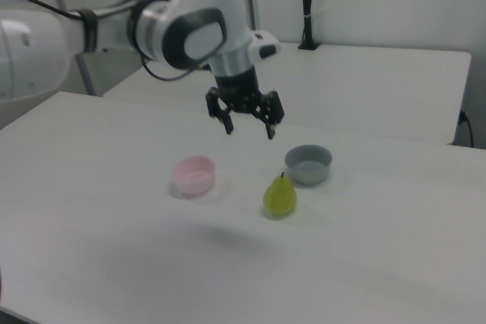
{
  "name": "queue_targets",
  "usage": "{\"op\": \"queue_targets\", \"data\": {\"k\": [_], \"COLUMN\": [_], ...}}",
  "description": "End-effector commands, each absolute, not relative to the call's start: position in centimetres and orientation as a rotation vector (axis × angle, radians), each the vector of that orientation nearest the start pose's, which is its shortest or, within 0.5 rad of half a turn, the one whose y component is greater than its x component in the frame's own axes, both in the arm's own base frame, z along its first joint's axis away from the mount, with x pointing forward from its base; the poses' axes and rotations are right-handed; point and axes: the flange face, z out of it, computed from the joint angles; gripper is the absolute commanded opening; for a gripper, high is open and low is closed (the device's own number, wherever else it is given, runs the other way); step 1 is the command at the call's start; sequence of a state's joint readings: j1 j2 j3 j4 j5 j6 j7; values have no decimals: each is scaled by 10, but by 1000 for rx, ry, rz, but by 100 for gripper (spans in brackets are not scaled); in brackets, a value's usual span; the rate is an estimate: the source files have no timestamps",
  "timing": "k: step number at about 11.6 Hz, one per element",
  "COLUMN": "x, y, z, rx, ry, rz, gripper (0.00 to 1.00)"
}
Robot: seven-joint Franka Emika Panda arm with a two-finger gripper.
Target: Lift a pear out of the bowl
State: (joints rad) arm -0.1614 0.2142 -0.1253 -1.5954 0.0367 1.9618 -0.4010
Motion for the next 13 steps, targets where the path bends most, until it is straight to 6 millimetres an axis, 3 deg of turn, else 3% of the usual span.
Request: {"op": "queue_targets", "data": {"k": [1,3,6,9,13], "x": [571,555,555,571,570], "y": [-129,-96,-54,-53,-51], "z": [589,610,616,611,610], "rx": [-3138,-3125,-3111,-3093,-3094], "ry": [-181,-45,42,63,58], "rz": [-155,-102,-109,-222,-212], "gripper": [100,100,100,100,100]}}
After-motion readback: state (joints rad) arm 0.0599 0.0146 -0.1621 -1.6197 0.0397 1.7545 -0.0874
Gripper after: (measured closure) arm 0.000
